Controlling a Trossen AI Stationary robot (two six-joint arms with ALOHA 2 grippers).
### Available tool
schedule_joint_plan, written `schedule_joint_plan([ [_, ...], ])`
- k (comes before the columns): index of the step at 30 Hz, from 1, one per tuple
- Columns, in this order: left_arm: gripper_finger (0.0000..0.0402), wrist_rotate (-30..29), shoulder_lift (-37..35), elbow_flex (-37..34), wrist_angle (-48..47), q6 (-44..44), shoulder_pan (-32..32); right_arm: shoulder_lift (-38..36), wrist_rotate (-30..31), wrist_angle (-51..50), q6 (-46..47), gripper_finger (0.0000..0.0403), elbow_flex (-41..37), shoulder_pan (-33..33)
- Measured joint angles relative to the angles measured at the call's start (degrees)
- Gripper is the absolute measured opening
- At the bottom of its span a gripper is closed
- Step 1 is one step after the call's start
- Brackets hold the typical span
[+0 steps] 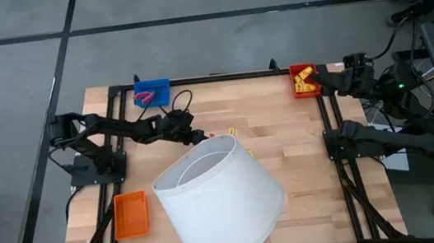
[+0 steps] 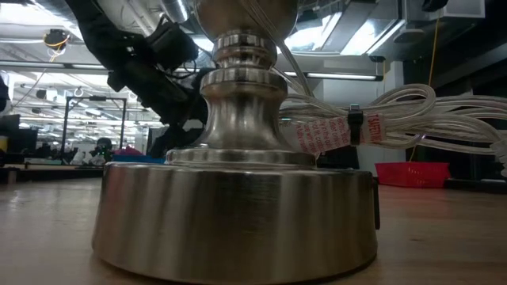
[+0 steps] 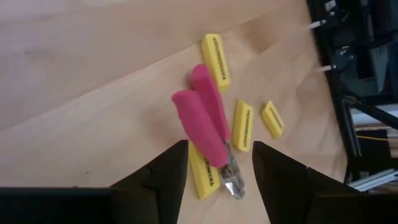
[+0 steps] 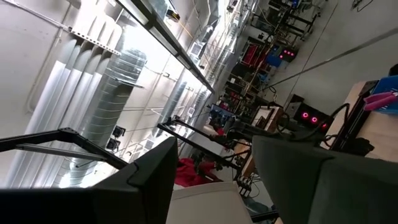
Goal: Pick & Place School Supplies
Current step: Put the pink hole puncher into the blue basket
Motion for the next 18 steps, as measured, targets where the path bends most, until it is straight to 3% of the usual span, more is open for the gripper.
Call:
schedule_joint_plan([
  [18, 0.0170, -0.28, 8.93, 4.57, 4.30, -2.67, -0.06, 0.02, 3.04, 0.61, -1.49, 0.0213, 0.00, 3.76],
])
